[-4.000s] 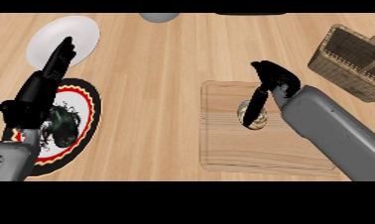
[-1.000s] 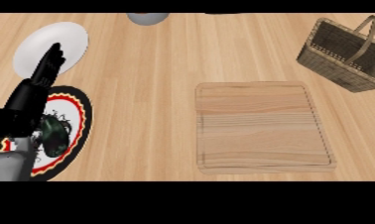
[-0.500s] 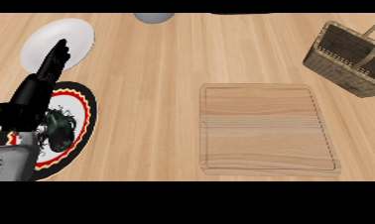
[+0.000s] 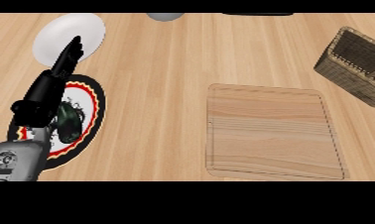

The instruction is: Pick the cupcake from the cutting board and place it in the basket

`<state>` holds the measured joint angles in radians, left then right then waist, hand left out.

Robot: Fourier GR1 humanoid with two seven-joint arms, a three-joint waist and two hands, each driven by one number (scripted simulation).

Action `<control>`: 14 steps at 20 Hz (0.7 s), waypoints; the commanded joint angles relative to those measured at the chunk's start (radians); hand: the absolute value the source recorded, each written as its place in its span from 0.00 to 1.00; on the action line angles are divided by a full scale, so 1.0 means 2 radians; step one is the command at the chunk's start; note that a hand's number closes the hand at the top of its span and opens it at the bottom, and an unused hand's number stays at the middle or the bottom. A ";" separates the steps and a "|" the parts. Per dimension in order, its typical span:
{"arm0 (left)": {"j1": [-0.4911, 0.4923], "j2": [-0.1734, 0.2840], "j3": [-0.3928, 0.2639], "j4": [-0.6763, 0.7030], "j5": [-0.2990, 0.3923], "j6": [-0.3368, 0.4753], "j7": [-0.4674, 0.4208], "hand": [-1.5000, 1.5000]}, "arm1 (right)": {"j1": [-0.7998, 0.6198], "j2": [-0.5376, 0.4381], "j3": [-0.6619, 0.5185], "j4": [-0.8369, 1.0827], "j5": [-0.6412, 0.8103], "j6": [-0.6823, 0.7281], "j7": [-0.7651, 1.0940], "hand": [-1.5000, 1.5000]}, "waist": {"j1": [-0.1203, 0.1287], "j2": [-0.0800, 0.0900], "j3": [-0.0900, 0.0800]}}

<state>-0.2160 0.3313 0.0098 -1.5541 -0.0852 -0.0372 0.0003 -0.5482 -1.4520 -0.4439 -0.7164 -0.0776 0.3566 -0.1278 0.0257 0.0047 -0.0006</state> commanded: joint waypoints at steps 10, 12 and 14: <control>-0.021 -0.013 -0.005 0.008 -0.004 -0.008 0.004 0.50 | -0.219 0.038 0.124 -0.053 0.005 0.049 0.214 1.00 | 0.024 0.005 -0.002; -0.029 -0.024 -0.016 0.020 -0.032 0.013 0.004 0.50 | -0.234 0.078 0.144 -0.064 0.014 0.036 0.238 1.00 | 0.013 0.004 -0.001; -0.043 -0.022 -0.009 0.019 -0.012 -0.003 0.020 0.50 | -0.258 0.084 0.162 -0.044 0.029 0.063 0.230 1.00 | 0.013 0.003 -0.001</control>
<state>-0.2750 0.3043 -0.0028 -1.5192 -0.1086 -0.0463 0.0070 -0.9715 -1.3354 -0.1844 -0.8184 -0.0518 0.4472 0.2802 0.0581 0.0133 -0.0031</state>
